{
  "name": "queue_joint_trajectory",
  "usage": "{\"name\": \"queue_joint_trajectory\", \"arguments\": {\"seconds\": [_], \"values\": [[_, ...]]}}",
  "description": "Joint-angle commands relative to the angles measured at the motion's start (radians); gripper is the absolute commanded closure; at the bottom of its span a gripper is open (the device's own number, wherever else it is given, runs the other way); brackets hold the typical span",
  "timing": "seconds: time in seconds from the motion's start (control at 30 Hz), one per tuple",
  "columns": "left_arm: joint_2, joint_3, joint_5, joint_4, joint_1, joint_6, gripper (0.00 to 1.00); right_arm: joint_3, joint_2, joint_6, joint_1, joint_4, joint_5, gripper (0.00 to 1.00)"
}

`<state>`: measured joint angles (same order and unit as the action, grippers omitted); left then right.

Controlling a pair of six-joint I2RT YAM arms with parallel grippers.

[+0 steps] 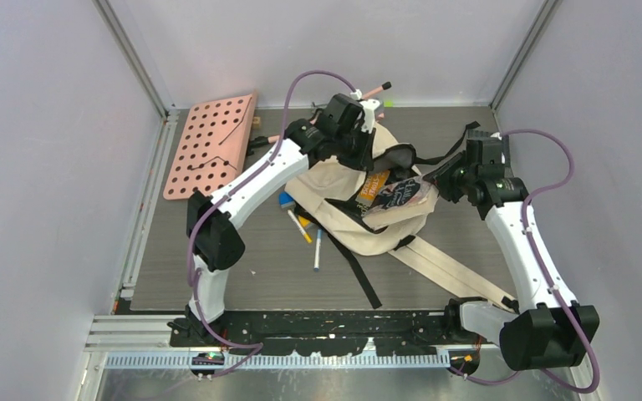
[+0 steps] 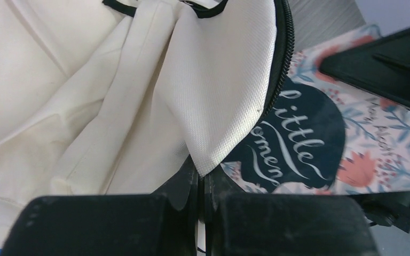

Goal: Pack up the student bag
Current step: Place the book in the student bag.

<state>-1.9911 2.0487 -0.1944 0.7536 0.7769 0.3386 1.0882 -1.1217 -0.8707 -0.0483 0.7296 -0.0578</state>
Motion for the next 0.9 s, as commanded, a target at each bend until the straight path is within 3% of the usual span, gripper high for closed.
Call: {"name": "queue_joint_trajectory", "arguments": {"seconds": [0.0, 0.43, 0.6, 0.87], "values": [[0.065, 0.088, -0.070, -0.084, 0.000, 0.010, 1.00, -0.010, 0.002, -0.151, 0.001, -0.304, 0.002, 0.99], [0.050, 0.158, -0.105, -0.073, -0.036, 0.039, 1.00, -0.087, -0.149, -0.293, -0.017, -0.662, 0.100, 0.99], [0.040, 0.193, -0.111, -0.062, -0.051, 0.041, 1.00, -0.119, -0.238, -0.232, -0.068, -0.664, 0.132, 0.99], [0.016, 0.223, -0.147, -0.058, -0.069, 0.071, 1.00, -0.097, -0.362, -0.140, -0.119, -0.518, 0.250, 0.99]]}}
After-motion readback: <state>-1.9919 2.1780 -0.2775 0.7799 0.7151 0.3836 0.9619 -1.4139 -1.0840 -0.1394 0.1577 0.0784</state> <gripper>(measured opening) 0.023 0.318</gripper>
